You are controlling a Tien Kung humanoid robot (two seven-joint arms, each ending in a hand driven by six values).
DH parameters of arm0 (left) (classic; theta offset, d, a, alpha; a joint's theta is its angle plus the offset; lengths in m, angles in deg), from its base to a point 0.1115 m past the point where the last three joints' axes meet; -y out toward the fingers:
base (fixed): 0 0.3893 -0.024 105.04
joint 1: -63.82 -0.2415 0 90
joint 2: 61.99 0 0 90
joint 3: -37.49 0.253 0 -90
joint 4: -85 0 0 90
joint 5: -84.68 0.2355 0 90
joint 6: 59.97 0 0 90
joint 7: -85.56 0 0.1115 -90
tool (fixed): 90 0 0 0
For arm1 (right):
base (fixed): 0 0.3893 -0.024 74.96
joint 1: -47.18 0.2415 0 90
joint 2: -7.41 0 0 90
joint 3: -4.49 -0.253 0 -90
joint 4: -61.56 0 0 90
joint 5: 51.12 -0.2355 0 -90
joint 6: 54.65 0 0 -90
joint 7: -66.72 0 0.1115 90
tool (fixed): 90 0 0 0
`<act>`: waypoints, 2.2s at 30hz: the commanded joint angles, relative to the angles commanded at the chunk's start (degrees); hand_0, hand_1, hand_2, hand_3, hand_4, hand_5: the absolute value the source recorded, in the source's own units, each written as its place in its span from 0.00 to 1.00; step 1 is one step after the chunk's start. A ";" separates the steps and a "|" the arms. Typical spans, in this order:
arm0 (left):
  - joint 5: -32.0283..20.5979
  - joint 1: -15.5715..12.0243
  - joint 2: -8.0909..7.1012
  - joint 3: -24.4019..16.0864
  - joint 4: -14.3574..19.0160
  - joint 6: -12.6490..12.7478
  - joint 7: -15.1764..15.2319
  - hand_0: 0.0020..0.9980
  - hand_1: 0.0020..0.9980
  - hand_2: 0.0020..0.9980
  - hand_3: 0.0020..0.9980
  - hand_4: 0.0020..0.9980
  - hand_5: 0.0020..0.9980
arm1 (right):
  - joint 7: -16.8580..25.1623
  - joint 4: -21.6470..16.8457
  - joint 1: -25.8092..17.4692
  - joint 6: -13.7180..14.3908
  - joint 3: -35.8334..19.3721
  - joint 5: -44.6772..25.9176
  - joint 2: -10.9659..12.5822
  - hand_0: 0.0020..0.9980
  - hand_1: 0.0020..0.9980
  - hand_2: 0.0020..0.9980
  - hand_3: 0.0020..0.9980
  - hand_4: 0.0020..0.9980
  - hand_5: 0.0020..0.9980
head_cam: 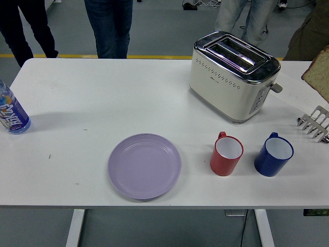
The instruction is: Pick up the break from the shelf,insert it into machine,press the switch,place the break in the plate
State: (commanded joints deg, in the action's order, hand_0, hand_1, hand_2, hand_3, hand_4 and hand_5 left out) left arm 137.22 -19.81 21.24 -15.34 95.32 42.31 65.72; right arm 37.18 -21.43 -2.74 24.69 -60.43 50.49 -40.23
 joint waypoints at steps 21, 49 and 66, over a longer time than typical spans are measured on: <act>-0.16 -0.59 -0.38 0.24 0.00 0.09 -0.07 0.63 0.49 0.47 0.54 0.32 0.81 | 0.53 1.72 9.33 -3.99 4.45 -5.42 1.23 0.02 0.16 0.41 0.48 0.51 0.00; -0.42 -0.09 -0.54 0.43 0.00 0.17 -0.06 0.63 0.48 0.47 0.54 0.33 0.82 | -0.03 1.93 13.05 -5.33 6.66 -7.08 0.41 0.01 0.14 0.40 0.48 0.52 0.00; -0.33 0.08 -0.58 0.45 0.00 0.19 -0.09 0.63 0.48 0.47 0.54 0.33 0.82 | 0.02 2.92 15.58 -5.43 8.25 -7.17 -1.58 0.01 0.14 0.40 0.48 0.52 0.00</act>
State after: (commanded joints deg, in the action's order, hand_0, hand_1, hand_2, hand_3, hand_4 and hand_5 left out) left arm 136.89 -19.72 20.66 -14.88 95.32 42.50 65.62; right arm 37.20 -18.51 12.84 19.27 -52.18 43.31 -41.80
